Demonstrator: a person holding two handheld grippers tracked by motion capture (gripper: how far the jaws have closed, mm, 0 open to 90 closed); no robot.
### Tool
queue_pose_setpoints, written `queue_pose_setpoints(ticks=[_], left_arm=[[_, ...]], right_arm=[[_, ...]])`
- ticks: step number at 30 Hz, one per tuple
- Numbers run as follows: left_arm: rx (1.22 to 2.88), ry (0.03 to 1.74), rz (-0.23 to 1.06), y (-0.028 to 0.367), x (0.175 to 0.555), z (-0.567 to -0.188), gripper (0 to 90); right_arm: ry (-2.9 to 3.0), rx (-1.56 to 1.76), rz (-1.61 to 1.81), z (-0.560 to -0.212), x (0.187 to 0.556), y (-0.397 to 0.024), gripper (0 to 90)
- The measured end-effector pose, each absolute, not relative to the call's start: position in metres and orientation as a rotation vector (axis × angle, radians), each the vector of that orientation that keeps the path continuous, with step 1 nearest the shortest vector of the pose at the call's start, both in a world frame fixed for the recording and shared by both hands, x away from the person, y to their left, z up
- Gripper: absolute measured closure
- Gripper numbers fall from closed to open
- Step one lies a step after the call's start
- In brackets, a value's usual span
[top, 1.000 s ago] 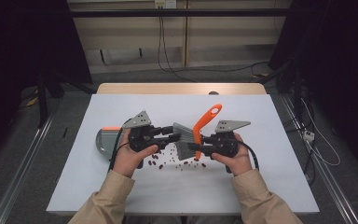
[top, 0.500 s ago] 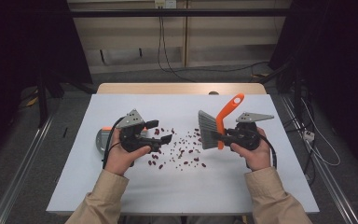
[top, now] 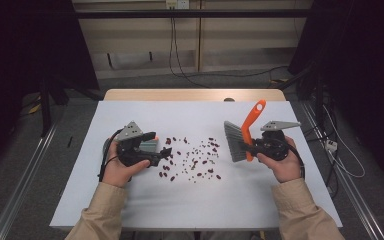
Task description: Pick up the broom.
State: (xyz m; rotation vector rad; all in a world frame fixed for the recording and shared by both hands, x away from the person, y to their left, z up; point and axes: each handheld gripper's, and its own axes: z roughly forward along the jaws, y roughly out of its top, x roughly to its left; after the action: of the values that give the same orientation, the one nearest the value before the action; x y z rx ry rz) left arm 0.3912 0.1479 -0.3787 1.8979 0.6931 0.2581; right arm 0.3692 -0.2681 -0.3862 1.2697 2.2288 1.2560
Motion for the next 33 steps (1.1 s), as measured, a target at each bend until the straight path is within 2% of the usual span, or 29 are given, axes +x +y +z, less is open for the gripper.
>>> queue_pose_setpoints(ticks=[9, 14, 20, 33], left_arm=[[1.886, 0.721, 0.268, 0.165, 0.389, -0.384, 14.4], [1.875, 0.741, 0.284, 0.172, 0.389, -0.385, 14.4], [1.87, 0.75, 0.289, 0.177, 0.39, -0.387, 14.4], [1.873, 0.753, 0.29, 0.178, 0.39, -0.388, 13.9]], right_arm=[[2.234, 1.329, 1.118, -0.383, 0.377, -0.273, 70.1], [2.29, 1.355, 0.971, -0.396, 0.386, -0.266, 70.4], [2.231, 1.387, 1.06, -0.401, 0.397, -0.262, 70.6], [2.203, 1.404, 0.997, -0.42, 0.424, -0.238, 68.9]])
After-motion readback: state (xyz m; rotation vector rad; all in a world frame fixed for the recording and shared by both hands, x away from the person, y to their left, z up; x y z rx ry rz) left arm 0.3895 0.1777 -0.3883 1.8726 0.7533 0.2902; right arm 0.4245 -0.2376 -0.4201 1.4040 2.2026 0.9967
